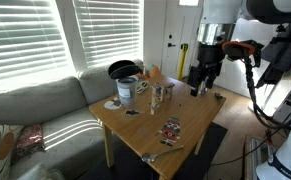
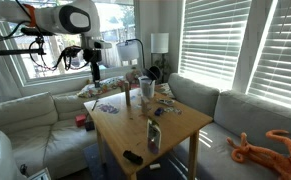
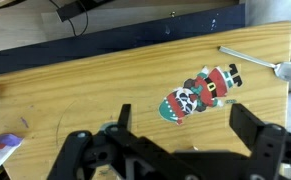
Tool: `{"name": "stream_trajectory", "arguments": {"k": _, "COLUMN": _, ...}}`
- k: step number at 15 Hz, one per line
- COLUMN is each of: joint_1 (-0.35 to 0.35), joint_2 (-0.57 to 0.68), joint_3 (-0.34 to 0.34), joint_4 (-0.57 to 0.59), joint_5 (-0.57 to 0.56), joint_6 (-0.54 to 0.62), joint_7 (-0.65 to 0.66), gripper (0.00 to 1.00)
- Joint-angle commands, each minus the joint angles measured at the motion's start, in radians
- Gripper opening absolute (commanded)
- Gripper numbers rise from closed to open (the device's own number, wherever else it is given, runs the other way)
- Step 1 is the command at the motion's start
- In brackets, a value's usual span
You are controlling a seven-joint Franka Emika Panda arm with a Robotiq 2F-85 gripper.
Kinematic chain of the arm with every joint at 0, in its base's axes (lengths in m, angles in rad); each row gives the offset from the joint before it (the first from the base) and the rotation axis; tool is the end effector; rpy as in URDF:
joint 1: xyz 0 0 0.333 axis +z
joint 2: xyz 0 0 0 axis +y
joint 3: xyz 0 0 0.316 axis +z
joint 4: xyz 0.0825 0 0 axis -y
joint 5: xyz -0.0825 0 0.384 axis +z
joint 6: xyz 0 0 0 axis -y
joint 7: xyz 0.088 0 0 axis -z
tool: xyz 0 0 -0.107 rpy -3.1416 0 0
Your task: Pick up the black glasses case put it on the table
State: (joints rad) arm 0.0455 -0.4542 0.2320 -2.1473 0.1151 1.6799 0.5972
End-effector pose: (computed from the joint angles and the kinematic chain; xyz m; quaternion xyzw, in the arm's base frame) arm 0.3936 0.1393 0.5739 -0.9840 0.1778 0.0132 0.0013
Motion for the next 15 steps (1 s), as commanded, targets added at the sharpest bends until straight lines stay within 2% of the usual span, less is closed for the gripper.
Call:
{"name": "stream_trajectory", "arguments": {"k": 1, "joint_1": 0.005, "joint_2": 0.028, "joint_3": -0.002, "joint_4": 0.032, "joint_5": 0.060, "joint_6": -0.001, "joint_7": 0.053, "gripper": 1.00}}
{"name": "stream_trajectory", "arguments": {"k": 4, "joint_1": -0.005, "joint_2": 0.112, "joint_3": 0.043, "joint_4": 0.185, "joint_5": 0.093, "joint_6": 0.009, "joint_7": 0.270, "gripper": 1.00}}
{"name": "stream_trajectory", "arguments": {"k": 8, "joint_1": -0.011, "joint_2": 0.190, "joint_3": 0.057, "joint_4": 0.315, "joint_5": 0.031, "joint_6": 0.123, "joint_7": 0.468, "gripper": 1.00}}
{"name": "stream_trajectory", "arguments": {"k": 12, "joint_1": -0.021, "joint_2": 0.247, "joint_3": 0.033, "joint_4": 0.377, "joint_5": -0.028, "joint_6": 0.215, "joint_7": 0.649, "gripper": 1.00}}
{"name": "stream_trajectory", "arguments": {"k": 14, "joint_1": -0.028, "joint_2": 0.251, "joint_3": 0.013, "joint_4": 0.371, "joint_5": -0.062, "joint_6": 0.248, "joint_7": 0.729, "gripper": 1.00}}
{"name": "stream_trajectory", "arguments": {"k": 15, "joint_1": 0.002, "joint_2": 0.234, "joint_3": 0.001, "joint_4": 0.347, "joint_5": -0.035, "joint_6": 0.229, "joint_7": 0.649, "gripper": 1.00}}
